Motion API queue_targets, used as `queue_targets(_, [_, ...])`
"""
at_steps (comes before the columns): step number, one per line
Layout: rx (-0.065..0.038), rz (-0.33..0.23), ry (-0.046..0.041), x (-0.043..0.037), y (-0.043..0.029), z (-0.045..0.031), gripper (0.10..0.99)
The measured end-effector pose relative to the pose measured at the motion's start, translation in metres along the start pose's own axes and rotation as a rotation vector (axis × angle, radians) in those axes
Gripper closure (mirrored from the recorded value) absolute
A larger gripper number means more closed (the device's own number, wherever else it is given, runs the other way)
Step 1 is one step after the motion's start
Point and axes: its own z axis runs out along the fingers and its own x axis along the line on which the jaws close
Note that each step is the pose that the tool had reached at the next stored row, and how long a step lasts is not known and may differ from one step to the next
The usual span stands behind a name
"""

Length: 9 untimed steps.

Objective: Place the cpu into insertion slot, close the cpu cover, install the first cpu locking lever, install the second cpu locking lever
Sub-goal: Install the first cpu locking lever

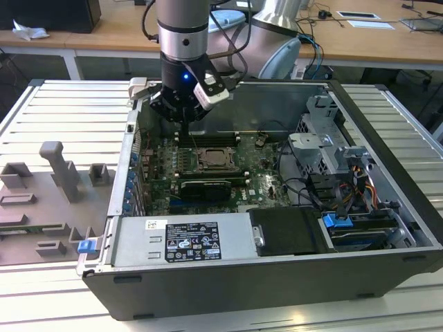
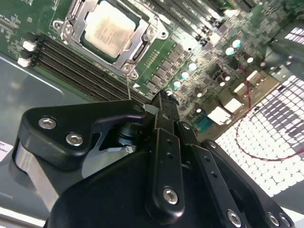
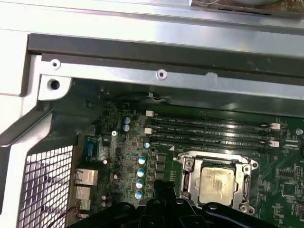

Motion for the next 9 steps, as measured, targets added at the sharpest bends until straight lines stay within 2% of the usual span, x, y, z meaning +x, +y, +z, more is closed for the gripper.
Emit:
queue_targets(2, [0.000,0.000,0.0001,-0.0002,0.0035,0.0017,0.980])
queue_targets(5, [0.000,0.000,0.0002,0.0016,0.0038,0.0026,0.980])
queue_targets(9, [0.000,0.000,-0.0005,0.0084,0.0048,0.0040,0.980])
